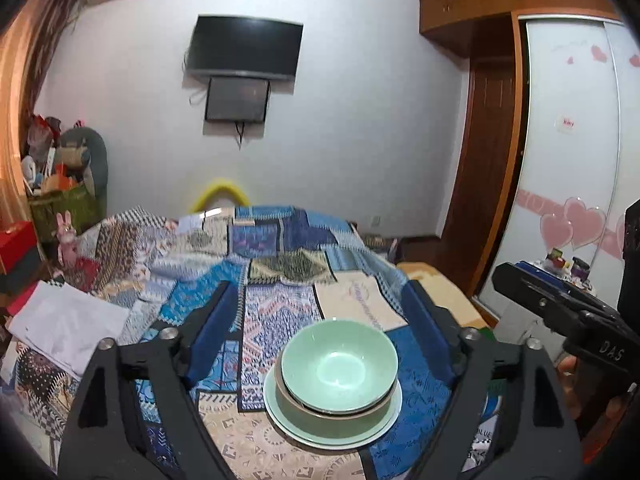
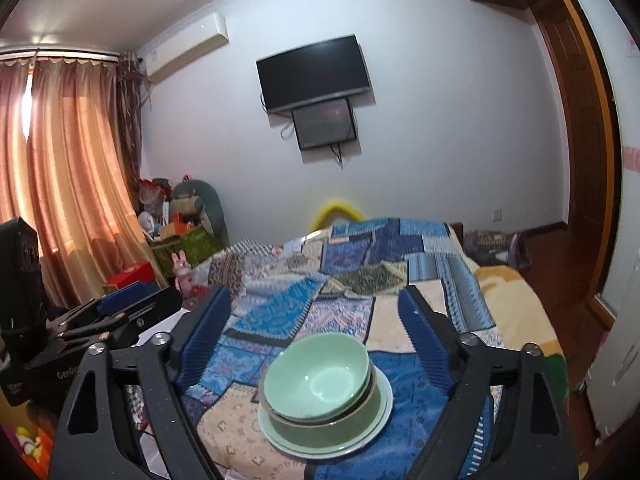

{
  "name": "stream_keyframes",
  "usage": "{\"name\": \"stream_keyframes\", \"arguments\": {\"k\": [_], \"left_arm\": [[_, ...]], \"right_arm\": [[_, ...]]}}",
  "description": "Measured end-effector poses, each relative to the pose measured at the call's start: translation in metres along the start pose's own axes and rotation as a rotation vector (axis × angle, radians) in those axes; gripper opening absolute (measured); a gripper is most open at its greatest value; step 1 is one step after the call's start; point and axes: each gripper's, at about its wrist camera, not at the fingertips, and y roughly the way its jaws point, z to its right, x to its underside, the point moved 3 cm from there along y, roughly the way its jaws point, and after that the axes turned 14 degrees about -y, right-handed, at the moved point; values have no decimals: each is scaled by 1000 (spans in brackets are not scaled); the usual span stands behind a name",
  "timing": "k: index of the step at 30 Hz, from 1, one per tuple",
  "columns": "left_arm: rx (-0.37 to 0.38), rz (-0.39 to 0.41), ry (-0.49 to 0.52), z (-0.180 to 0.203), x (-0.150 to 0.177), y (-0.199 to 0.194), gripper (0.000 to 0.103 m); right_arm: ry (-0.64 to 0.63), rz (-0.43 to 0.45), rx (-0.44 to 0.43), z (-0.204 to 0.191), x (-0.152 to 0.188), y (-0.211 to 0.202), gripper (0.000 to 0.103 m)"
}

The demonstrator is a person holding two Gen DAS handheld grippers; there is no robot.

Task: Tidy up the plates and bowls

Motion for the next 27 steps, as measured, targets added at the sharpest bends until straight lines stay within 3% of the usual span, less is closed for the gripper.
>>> {"name": "stream_keyframes", "arguments": {"k": [6,27], "left_arm": [[-6,70,35,2,-2,-19,102],[-14,58,15,-4,4,-16,103]], "right_arm": [[-33,33,20,-8,-4,-2,102],[-54,37,21,-11,1,-5,103]]}}
